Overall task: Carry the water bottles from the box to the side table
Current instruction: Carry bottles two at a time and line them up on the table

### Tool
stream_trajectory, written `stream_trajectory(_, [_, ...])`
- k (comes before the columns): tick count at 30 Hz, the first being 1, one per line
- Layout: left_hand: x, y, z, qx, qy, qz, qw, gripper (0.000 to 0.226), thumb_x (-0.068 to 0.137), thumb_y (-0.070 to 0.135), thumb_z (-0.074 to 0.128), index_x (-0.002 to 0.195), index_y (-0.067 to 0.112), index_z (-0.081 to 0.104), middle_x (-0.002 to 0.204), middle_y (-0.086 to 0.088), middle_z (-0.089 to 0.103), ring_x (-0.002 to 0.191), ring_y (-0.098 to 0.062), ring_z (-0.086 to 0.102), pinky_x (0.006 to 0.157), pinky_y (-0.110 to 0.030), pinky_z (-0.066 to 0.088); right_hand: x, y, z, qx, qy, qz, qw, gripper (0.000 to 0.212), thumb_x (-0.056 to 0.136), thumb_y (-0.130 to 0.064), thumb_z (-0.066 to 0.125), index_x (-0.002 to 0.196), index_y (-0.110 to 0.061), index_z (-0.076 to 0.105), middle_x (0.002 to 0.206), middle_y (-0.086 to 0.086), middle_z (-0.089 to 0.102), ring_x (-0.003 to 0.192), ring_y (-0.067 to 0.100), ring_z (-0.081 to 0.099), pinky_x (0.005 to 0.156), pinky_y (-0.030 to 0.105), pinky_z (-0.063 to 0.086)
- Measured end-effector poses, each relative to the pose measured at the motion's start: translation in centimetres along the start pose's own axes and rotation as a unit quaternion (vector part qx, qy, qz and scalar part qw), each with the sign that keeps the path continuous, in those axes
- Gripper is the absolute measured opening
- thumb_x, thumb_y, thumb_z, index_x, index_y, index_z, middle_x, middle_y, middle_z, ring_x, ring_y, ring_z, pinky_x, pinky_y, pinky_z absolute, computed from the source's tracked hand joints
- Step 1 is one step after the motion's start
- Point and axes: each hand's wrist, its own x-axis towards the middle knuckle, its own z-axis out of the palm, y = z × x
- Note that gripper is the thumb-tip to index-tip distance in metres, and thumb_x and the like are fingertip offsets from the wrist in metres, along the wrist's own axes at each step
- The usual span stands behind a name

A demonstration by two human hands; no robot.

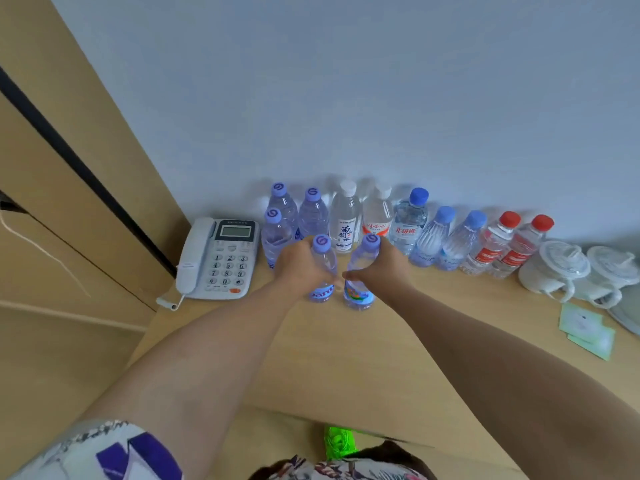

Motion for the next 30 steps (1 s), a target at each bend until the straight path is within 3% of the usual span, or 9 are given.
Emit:
stream_trajectory(7, [3.7,0.6,-0.1,-0.017,0.008,0.009,1.0,0.062,0.051,0.032,0.098,0.101,0.018,0.065,0.098,0.002,0.073,0.093,-0.02,0.067,0.084,-0.034,0.054,3.1,-0.8,1.1,0.022,-0.005,-0.017,1.0,0.081,0.052,-0.03,0.099,0.12,-0.017,0.055,0.105,-0.002,0.066,0.095,0.019,0.06,0.075,0.03,0.044])
stream_trajectory(11, [4.9,0.7,-1.4,-0.014,-0.027,0.022,0.999,0.047,0.055,0.029,0.094,0.09,0.017,0.064,0.089,0.003,0.071,0.089,-0.02,0.067,0.075,-0.032,0.053,3.5,-1.6,1.5,-0.01,-0.015,-0.029,0.999,0.075,0.061,-0.034,0.094,0.121,-0.015,0.053,0.111,0.002,0.065,0.103,0.022,0.059,0.083,0.035,0.048])
stream_trajectory(13, [5.3,0.9,-2.2,0.012,-0.043,0.047,0.998,0.038,0.06,0.025,0.09,0.086,0.02,0.063,0.084,0.003,0.066,0.086,-0.021,0.064,0.064,-0.026,0.045,3.5,-1.8,1.5,-0.029,-0.021,-0.022,0.999,0.069,0.067,-0.035,0.09,0.12,-0.015,0.052,0.115,0.004,0.063,0.106,0.025,0.058,0.086,0.038,0.049])
stream_trajectory(15, [5.4,1.0,-3.0,0.035,-0.042,0.077,0.996,0.03,0.065,0.021,0.088,0.088,0.019,0.068,0.085,0.001,0.066,0.085,-0.021,0.063,0.064,-0.025,0.043,3.4,-2.2,1.3,-0.057,-0.03,-0.011,0.998,0.064,0.071,-0.037,0.086,0.12,-0.016,0.051,0.117,0.006,0.062,0.108,0.027,0.059,0.088,0.04,0.05])
stream_trajectory(18, [5.4,0.9,-3.4,0.06,-0.024,0.101,0.993,0.028,0.066,0.02,0.087,0.085,0.014,0.067,0.081,-0.001,0.061,0.079,-0.022,0.058,0.062,-0.027,0.042,3.1,-2.7,0.6,-0.105,-0.033,0.016,0.994,0.067,0.069,-0.043,0.087,0.121,-0.015,0.054,0.112,0.005,0.06,0.106,0.026,0.059,0.082,0.036,0.049])
stream_trajectory(24, [5.7,0.8,-3.5,0.088,-0.004,0.109,0.99,0.028,0.069,0.017,0.084,0.072,0.01,0.056,0.066,-0.002,0.05,0.068,-0.024,0.05,0.057,-0.028,0.034,2.5,-3.3,0.0,-0.071,-0.006,0.057,0.996,0.059,0.06,-0.033,0.094,0.109,-0.013,0.068,0.104,0.007,0.069,0.1,0.026,0.064,0.087,0.045,0.055])
stream_trajectory(30, [6.3,0.5,-3.5,0.107,0.013,0.133,0.985,0.011,0.076,0.006,0.069,0.079,0.011,0.059,0.066,-0.001,0.045,0.068,-0.025,0.048,0.057,-0.028,0.034,2.4,-4.0,1.2,-0.038,-0.001,0.042,0.998,0.056,0.065,-0.029,0.093,0.112,-0.012,0.068,0.099,0.004,0.068,0.095,0.025,0.063,0.079,0.037,0.052])
